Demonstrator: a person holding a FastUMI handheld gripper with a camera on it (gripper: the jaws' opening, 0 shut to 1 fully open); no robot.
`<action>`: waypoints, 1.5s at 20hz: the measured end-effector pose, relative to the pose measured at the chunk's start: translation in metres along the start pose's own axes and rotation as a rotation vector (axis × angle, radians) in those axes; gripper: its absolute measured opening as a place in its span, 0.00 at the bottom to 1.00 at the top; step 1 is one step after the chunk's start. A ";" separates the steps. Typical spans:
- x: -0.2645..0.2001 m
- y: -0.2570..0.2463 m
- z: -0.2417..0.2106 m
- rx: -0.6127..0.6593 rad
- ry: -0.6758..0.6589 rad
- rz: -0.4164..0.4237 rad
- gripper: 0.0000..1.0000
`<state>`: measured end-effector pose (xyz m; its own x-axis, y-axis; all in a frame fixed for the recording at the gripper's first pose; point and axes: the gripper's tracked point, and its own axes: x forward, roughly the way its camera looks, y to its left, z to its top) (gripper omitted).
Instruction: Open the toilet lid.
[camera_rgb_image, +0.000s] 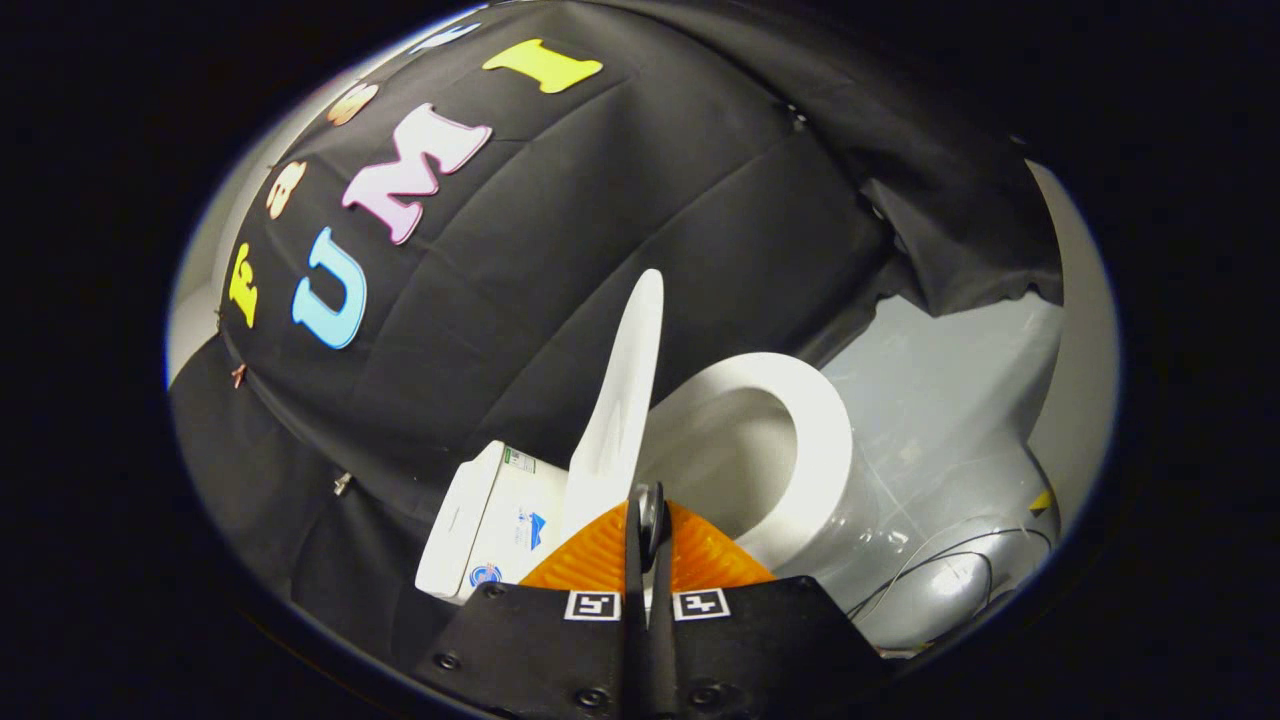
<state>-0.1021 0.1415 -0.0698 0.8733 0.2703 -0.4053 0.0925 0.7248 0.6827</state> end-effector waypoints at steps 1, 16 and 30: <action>-0.001 0.009 0.001 -0.017 -0.007 -0.005 0.05; -0.014 0.126 0.003 -0.309 -0.079 -0.135 0.05; -0.008 0.244 -0.034 -0.488 -0.145 -0.189 0.05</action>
<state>-0.1025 0.3381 0.0794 0.9231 0.0419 -0.3822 0.0515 0.9716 0.2309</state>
